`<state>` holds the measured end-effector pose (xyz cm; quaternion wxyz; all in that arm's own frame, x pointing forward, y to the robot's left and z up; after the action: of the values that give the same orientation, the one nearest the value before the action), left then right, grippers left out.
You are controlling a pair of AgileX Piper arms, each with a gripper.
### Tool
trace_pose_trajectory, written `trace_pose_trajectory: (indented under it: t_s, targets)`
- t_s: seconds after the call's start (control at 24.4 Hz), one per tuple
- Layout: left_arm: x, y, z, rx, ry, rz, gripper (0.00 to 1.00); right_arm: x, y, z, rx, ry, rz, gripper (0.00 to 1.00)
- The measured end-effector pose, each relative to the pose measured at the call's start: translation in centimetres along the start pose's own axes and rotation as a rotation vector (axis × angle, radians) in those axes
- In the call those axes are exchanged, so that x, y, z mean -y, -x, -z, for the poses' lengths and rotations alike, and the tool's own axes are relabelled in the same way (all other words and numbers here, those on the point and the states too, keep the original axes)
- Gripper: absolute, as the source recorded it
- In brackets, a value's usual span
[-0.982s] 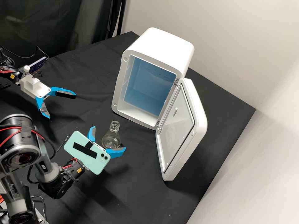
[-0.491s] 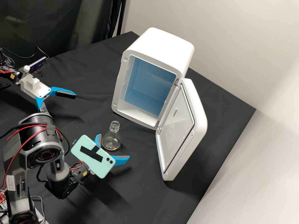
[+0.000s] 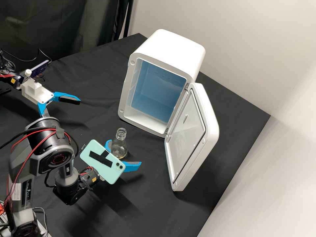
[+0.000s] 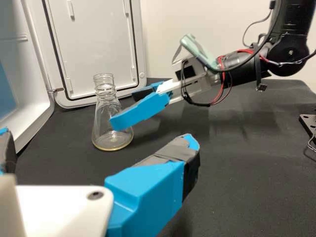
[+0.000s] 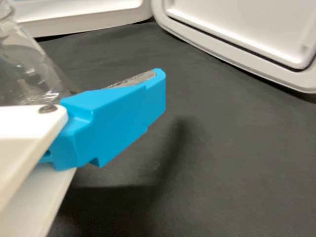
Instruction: Place the flask in the incubator
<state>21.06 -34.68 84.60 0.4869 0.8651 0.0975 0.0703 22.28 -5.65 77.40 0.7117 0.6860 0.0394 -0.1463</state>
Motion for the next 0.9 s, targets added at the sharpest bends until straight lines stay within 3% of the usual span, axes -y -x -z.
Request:
trace_pose_trajectory:
  t_s: [0.25,0.49,0.9]
  targets:
    - [-0.33,0.1,-0.1,0.002,-0.006,-0.015,1.00,1.2,-1.4,0.7,-0.012,0.013,0.030,1.00]
    - [-0.39,0.1,-0.1,0.003,-0.007,-0.017,1.00,2.7,-2.6,0.6,0.014,0.030,0.076,1.00]
    - [-0.34,0.1,-0.3,0.013,-0.008,-0.015,1.00,2.7,-2.9,0.5,0.024,0.046,0.070,1.00]
